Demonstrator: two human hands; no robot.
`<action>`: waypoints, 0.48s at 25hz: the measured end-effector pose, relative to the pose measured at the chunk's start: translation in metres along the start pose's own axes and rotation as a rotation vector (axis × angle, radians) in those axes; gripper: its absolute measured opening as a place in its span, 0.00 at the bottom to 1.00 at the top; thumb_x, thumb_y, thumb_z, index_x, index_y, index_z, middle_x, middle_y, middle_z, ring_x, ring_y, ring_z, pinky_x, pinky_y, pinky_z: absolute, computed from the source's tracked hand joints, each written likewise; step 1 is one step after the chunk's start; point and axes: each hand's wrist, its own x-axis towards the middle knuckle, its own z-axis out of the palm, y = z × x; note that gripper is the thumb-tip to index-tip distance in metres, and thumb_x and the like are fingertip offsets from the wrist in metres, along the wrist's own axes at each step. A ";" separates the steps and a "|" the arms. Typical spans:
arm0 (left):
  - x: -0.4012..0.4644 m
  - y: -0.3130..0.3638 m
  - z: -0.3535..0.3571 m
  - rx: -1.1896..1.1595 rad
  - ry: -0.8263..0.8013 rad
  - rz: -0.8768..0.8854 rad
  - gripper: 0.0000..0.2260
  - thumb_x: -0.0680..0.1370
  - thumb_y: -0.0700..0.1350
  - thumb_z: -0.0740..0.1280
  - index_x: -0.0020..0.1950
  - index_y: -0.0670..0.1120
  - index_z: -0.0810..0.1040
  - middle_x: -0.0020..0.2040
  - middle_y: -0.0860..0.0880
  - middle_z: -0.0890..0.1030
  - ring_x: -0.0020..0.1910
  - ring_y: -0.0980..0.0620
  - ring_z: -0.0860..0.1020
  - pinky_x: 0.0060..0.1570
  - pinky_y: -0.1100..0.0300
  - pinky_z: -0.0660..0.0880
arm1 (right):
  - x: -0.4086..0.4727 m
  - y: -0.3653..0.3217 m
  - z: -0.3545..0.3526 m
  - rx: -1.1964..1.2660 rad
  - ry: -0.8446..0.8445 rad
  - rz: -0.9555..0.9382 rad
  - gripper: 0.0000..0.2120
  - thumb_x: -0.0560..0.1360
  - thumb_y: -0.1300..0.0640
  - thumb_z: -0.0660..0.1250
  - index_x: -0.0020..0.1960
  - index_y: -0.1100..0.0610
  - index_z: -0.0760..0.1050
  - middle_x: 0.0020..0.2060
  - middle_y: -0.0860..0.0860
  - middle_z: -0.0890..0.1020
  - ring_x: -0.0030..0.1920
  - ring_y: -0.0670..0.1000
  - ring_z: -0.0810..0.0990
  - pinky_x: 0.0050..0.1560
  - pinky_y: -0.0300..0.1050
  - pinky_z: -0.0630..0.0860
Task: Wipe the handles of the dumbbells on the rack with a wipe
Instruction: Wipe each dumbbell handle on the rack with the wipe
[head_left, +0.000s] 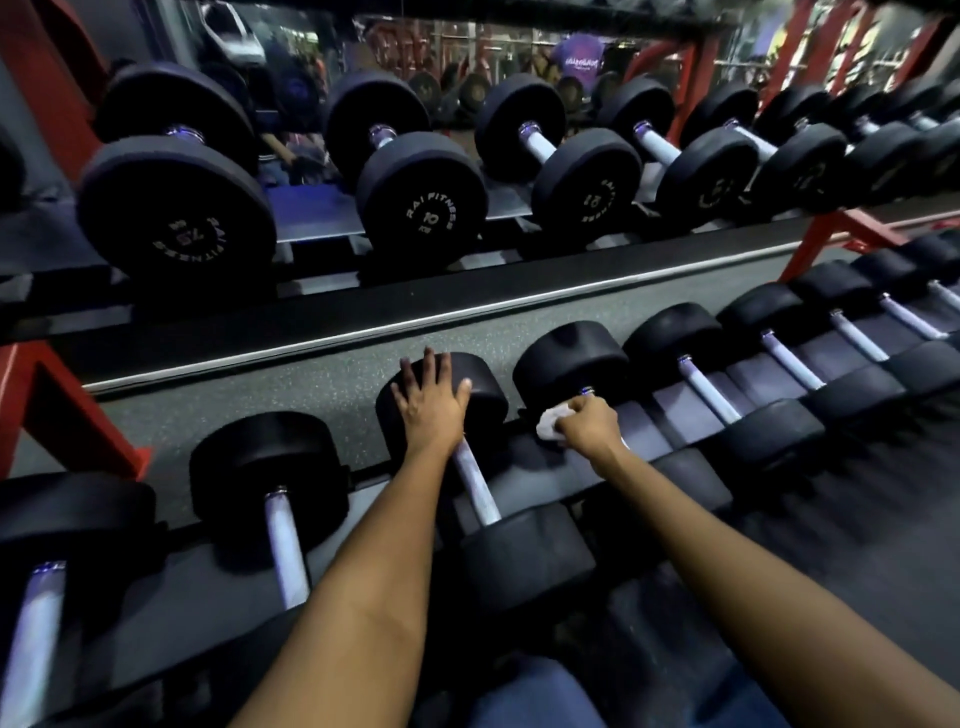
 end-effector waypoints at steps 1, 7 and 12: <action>0.001 -0.001 -0.001 -0.004 -0.003 0.005 0.27 0.83 0.58 0.50 0.80 0.50 0.50 0.80 0.50 0.44 0.77 0.41 0.37 0.74 0.40 0.39 | -0.003 -0.001 -0.003 0.000 0.030 0.009 0.10 0.70 0.71 0.61 0.36 0.60 0.76 0.38 0.55 0.78 0.41 0.52 0.77 0.36 0.33 0.75; -0.005 0.004 -0.003 -0.053 -0.035 -0.034 0.26 0.84 0.56 0.50 0.80 0.51 0.48 0.80 0.51 0.40 0.77 0.42 0.37 0.74 0.40 0.39 | -0.004 0.016 -0.023 0.041 0.079 0.078 0.09 0.65 0.69 0.62 0.37 0.59 0.77 0.41 0.59 0.81 0.48 0.59 0.82 0.53 0.55 0.79; -0.014 0.026 -0.001 -0.039 -0.012 -0.142 0.25 0.84 0.50 0.50 0.80 0.49 0.46 0.80 0.49 0.39 0.77 0.39 0.38 0.73 0.39 0.41 | 0.007 0.046 -0.035 0.090 0.065 0.146 0.11 0.62 0.66 0.64 0.43 0.58 0.79 0.44 0.61 0.83 0.48 0.59 0.82 0.52 0.55 0.80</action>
